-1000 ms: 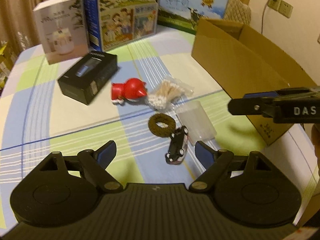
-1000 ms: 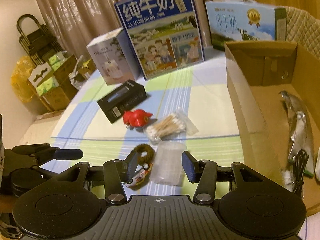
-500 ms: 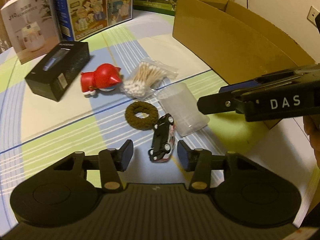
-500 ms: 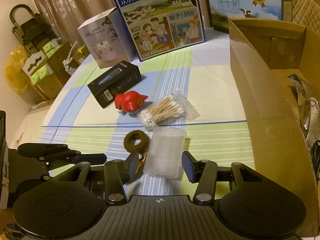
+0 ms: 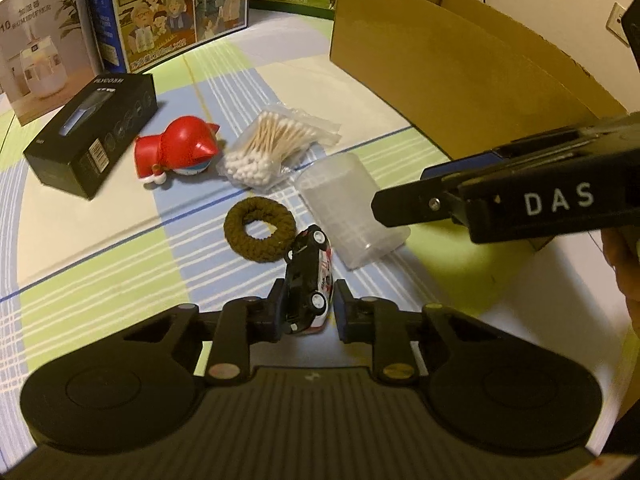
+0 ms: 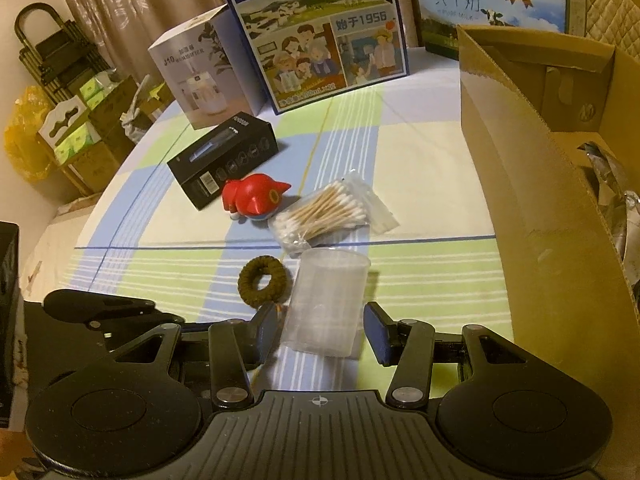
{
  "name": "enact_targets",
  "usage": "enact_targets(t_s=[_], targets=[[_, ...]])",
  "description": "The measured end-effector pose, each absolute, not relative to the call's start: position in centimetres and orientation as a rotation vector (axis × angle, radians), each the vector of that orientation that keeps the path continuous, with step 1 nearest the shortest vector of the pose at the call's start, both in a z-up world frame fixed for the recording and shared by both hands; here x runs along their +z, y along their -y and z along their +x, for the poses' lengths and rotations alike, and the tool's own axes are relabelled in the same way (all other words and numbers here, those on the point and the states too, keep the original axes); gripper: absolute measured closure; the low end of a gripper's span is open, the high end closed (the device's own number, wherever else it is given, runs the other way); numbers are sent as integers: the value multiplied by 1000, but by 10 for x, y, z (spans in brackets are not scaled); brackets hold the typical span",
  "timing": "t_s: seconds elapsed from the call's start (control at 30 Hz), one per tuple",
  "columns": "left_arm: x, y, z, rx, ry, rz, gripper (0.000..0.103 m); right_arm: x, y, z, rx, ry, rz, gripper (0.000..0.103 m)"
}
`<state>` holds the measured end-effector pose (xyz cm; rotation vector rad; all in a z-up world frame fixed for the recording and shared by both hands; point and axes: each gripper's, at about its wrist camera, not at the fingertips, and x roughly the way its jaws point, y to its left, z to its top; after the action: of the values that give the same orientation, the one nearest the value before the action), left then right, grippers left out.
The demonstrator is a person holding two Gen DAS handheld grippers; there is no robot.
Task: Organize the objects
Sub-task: 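Lower the left tool onto the toy car and close on it, then lift the toy car with the left tool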
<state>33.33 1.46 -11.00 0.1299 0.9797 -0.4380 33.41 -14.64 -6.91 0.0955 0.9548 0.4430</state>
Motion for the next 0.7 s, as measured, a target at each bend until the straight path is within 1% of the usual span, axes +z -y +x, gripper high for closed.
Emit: enact_targets(t_s=[0.3,0.4,0.47,0.5,0.53,0.57,0.7], targets=[[-104,-44,307,-336,-993,234,84,-78,144,335,449,-984,77,57],[-106,-56,303,-322,-1002,209,84,-83,140,339,447,-998,68,57],[-106,-64,303,-352,-1012,138,83,-86,137,341,449,-1001,61,57],[-106,-68,303,-370,-1015,95,75,-87,135,342,451,-1002,59,57],[-105,-71,303,-373,-1013,74,64,-89,134,342,454,-1004,55,57],[-105,-72,304,-370,-1007,70,61,-90,132,343,456,-1007,48,57],[-110,-73,309,-366,-1003,49,61,-94,130,347,445,-1011,25,57]])
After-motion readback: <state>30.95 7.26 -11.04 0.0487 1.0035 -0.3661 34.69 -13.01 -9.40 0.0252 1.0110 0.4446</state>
